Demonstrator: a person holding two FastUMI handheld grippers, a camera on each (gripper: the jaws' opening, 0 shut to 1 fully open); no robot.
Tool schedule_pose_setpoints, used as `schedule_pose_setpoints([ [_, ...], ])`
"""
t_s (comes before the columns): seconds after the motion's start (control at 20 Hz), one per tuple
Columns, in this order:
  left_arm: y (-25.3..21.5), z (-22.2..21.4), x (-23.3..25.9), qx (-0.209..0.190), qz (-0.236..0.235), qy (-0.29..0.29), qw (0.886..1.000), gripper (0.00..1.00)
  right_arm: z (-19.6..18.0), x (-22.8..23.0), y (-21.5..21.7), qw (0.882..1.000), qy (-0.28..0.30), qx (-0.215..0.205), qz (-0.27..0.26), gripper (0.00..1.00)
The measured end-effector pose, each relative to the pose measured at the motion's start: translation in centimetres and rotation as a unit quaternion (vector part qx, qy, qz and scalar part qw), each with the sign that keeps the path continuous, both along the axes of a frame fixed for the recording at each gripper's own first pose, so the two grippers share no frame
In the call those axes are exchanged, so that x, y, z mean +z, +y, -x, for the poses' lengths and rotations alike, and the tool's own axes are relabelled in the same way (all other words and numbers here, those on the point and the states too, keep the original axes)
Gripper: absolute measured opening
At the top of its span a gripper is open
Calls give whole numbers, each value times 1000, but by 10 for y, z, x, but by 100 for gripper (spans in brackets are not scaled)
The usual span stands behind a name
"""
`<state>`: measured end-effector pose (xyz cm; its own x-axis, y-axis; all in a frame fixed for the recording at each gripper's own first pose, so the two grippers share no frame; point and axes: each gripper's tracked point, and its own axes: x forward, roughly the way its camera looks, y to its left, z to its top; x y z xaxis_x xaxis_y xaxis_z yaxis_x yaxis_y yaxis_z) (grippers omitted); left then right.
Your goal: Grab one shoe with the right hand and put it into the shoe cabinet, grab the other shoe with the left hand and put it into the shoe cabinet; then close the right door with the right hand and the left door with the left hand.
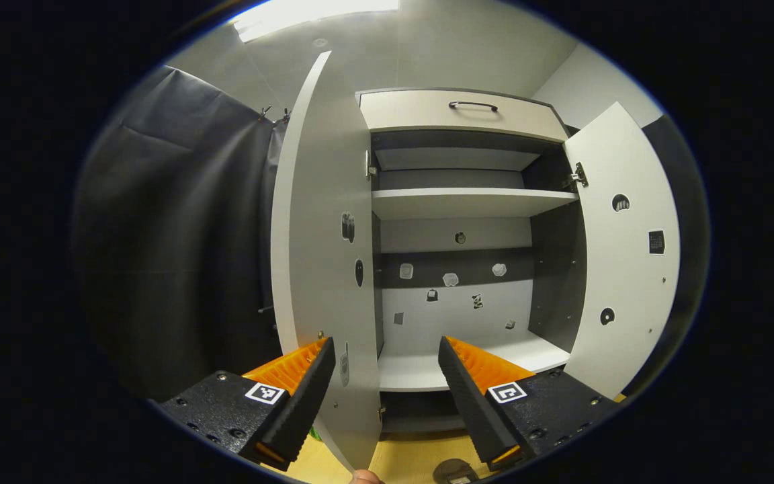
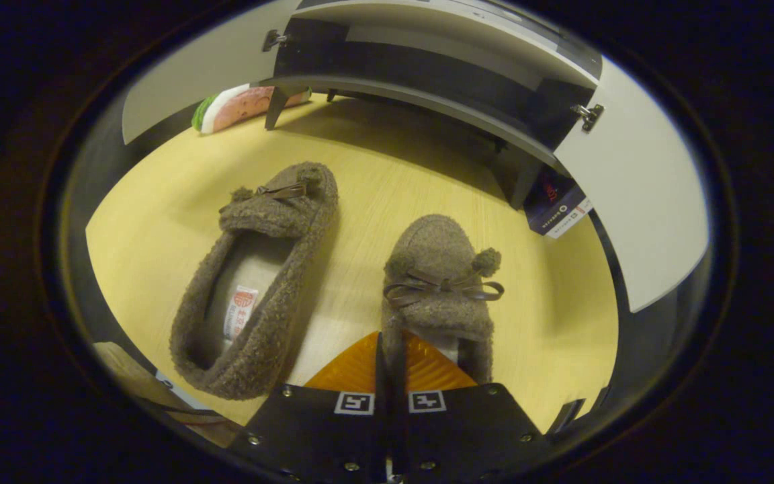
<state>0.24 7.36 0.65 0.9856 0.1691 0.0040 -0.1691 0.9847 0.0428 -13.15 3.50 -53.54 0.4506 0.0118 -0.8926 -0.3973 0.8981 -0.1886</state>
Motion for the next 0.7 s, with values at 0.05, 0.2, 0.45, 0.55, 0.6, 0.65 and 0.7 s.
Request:
schedule_pose_setpoints([
  [0.05, 0, 0, -1, 1, 0, 0, 1000, 93, -1, 1, 0, 1000, 1, -7, -7, 4],
  [0.2, -1, -1, -1, 2, 0, 0, 1000, 94, -11, 14, -4, 999, -13, -26, -23, 4],
  [0.45, -1, -2, -1, 4, 1, -2, 1000, 94, -33, 47, -4, 996, -38, -51, -61, 4],
  [0.55, 0, -2, -2, 5, 0, -1, 1000, 94, -45, 68, -4, 995, -58, -50, -68, 4],
  [0.6, 0, -2, -1, 5, 0, -2, 1000, 94, -50, 81, -2, 994, -69, -49, -75, 4],
  [0.65, 0, -2, -2, 5, 0, -2, 1000, 94, -57, 96, 1, 992, -81, -47, -84, 4],
  [0.7, 0, -2, -1, 5, -1, -2, 1000, 94, -66, 113, 3, 990, -97, -47, -92, 4],
])
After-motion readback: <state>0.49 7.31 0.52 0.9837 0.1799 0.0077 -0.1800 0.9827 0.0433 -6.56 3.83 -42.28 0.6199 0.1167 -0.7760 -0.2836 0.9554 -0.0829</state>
